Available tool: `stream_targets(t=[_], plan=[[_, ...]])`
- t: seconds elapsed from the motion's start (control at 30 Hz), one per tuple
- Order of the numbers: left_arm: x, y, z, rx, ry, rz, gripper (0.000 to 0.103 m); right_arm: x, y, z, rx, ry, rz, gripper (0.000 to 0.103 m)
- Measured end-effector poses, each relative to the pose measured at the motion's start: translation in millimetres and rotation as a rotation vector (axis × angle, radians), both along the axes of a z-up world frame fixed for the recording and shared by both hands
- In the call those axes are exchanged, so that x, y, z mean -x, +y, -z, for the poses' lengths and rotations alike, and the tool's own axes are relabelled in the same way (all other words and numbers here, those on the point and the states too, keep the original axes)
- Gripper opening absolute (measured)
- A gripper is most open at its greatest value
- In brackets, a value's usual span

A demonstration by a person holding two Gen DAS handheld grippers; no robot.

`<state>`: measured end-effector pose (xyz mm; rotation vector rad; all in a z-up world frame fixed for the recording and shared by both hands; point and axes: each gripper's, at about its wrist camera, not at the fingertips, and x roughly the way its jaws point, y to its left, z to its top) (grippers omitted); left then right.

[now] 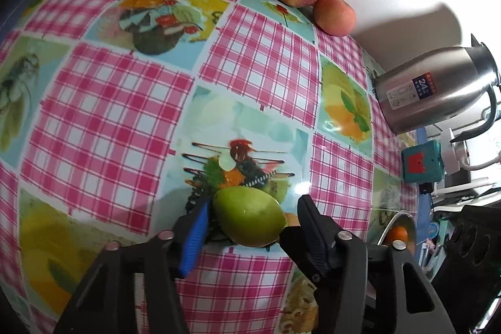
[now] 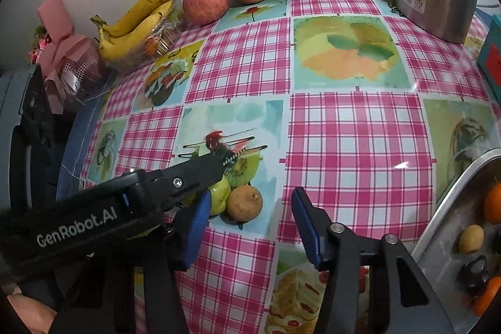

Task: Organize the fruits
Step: 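Close the left tool on the green pear while the right tool approaches the brown fruit, then lift the pear with the left tool while the right tool grips and lifts the brown fruit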

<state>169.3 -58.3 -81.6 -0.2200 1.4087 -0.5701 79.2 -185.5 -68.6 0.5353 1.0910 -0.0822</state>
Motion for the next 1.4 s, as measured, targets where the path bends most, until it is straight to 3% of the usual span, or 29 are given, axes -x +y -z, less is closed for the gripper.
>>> stream_targets(t=[0.13,0.5,1.07,1.2,1.4], plan=[[-1,3,0,-0.009,-0.012,-0.03,0.046,1,-2,0,-0.008,0.003,-0.005,0.052],[-4,17,4,0.048,0.024,-0.087,0.046,2,-2,0,-0.041,-0.015,0.0,0.046],[-9,33,0,0.007,-0.004,-0.128,0.046,0,-2,9,-0.048,0.005,0.004,0.037],[-9,32,0,0.006,-0.006,-0.127,0.046,-1,1,9,-0.046,0.003,-0.005,0.027],[-8,30,-1,0.008,-0.007,-0.127,0.046,-3,4,6,-0.025,-0.011,-0.016,0.027]])
